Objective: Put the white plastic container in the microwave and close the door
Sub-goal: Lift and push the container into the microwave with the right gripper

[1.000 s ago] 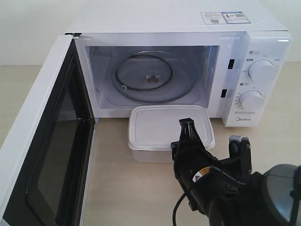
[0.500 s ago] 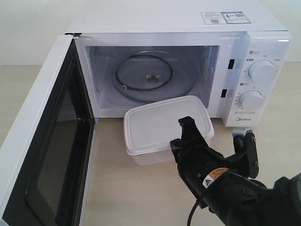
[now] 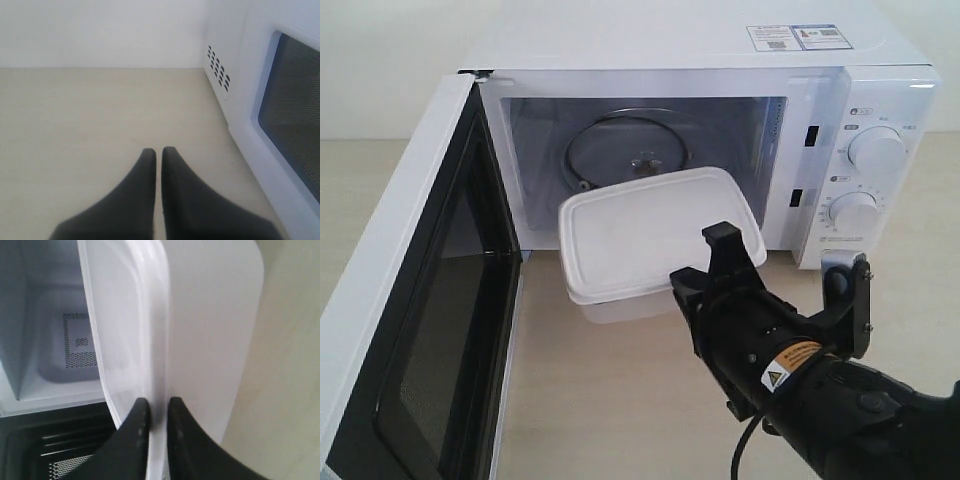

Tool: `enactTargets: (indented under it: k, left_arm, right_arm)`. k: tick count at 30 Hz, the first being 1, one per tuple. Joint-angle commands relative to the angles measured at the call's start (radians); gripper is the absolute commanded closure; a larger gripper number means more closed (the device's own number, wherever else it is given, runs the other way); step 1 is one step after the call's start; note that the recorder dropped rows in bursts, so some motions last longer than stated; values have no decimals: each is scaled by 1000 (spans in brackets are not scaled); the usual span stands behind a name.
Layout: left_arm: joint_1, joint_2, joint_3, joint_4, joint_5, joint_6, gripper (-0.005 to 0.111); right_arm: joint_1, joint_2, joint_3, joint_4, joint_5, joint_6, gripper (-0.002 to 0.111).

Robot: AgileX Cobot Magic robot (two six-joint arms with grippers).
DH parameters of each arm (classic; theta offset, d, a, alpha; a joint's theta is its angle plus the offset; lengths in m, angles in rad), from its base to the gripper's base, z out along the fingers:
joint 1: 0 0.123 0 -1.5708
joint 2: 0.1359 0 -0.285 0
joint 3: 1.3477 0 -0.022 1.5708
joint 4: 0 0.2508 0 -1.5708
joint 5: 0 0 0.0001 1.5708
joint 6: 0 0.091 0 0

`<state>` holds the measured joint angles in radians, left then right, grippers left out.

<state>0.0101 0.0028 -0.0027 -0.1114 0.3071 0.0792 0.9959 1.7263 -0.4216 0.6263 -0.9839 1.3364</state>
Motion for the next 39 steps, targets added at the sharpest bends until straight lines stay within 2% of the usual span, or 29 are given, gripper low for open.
enactTargets:
  k: [1, 19, 27, 32, 39]
  left_arm:
    - [3, -3, 3, -5, -1, 4, 102]
    - [3, -3, 3, -5, -1, 4, 102]
    - [3, -3, 3, -5, -1, 4, 102]
    - [3, -3, 3, -5, -1, 4, 102]
    - [3, -3, 3, -5, -1, 4, 102]
  right_arm:
    - [-7, -13, -6, -12, -53, 43, 108]
    - [-11, -6, -141, 99, 7, -57, 108]
    - [-80, -7, -152, 51, 56, -87, 108]
    - [-121, -7, -215, 5, 133, -132, 108]
    - [-141, 37, -287, 7, 151, -137, 108]
